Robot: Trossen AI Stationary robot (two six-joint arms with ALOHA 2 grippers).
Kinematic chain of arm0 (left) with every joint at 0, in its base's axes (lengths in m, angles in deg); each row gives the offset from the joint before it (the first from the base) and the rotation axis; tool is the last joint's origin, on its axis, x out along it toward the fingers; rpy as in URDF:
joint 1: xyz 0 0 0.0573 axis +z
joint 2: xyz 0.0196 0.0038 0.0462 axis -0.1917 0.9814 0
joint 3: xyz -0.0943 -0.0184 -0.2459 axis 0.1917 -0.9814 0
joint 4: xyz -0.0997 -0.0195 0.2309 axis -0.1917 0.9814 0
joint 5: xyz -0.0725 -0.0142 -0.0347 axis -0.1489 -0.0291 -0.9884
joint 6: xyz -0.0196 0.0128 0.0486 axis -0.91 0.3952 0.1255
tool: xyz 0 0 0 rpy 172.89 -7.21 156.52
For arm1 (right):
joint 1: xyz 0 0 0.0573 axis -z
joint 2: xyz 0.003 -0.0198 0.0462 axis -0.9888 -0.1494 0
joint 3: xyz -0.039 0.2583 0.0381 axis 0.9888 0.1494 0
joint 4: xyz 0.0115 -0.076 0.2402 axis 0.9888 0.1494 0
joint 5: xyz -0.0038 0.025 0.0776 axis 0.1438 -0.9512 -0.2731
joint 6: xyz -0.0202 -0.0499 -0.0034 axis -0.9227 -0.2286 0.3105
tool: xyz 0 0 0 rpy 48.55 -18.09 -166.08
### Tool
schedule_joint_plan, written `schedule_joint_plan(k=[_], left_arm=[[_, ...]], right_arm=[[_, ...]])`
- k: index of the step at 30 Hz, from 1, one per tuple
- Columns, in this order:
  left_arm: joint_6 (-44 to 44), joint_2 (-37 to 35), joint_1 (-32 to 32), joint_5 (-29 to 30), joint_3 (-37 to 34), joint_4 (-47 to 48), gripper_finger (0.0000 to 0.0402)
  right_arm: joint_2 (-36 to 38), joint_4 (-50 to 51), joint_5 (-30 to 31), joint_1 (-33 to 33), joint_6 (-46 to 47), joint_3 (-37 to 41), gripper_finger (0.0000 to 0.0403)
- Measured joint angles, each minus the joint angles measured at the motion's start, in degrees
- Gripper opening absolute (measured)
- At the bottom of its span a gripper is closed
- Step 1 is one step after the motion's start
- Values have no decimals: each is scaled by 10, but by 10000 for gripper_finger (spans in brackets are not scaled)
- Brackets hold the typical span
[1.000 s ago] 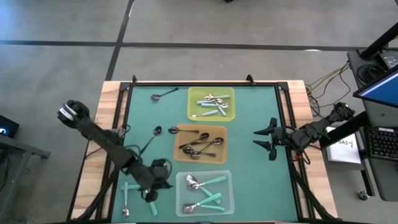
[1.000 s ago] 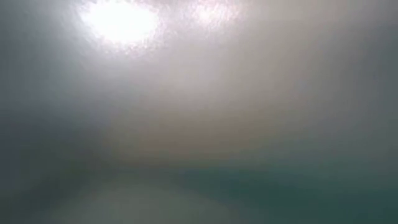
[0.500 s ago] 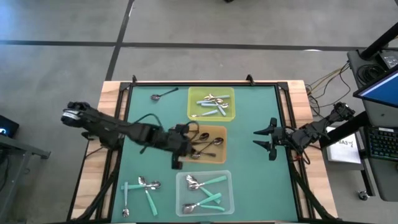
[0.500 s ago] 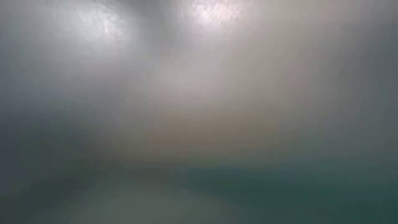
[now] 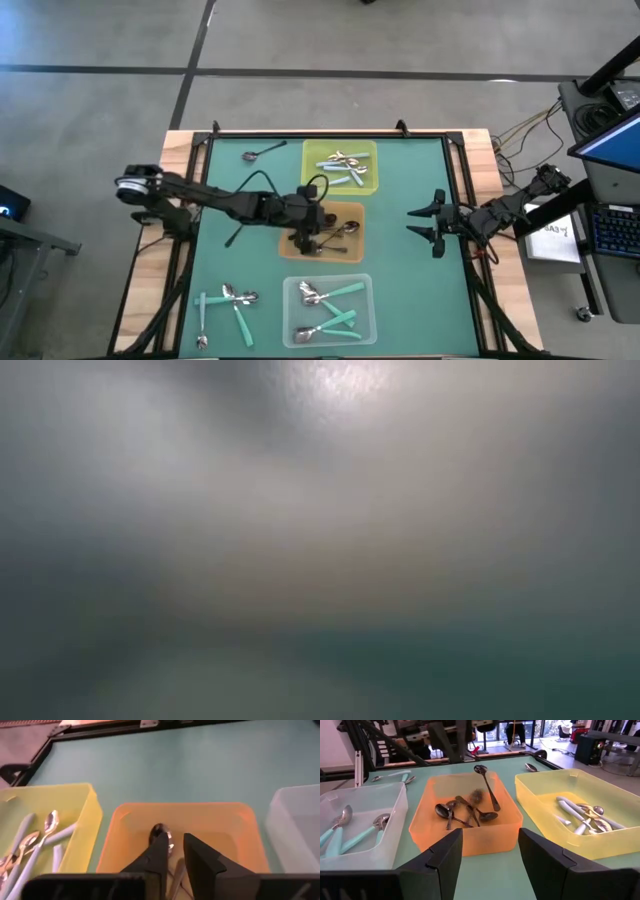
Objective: Sort silverware by color (type)
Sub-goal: Put the black spoon into the orange bin
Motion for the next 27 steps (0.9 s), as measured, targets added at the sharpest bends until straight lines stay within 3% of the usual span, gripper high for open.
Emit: schedule_joint_plan(k=[6, 11, 18, 24, 27], left_arm=[[-1, -15, 27, 12, -4, 13, 86], [-42, -62, 51, 64, -22, 101, 103], [-281, -167, 73, 130, -115, 259, 105], [-535, -255, 67, 117, -192, 412, 105], [-601, -274, 65, 97, -222, 475, 105]], right_arm=[[0, 0, 0, 0, 0, 0, 185], [0, 0, 0, 0, 0, 0, 185], [0, 0, 0, 0, 0, 0, 185], [0, 0, 0, 0, 0, 0, 185], [0, 0, 0, 0, 0, 0, 185]])
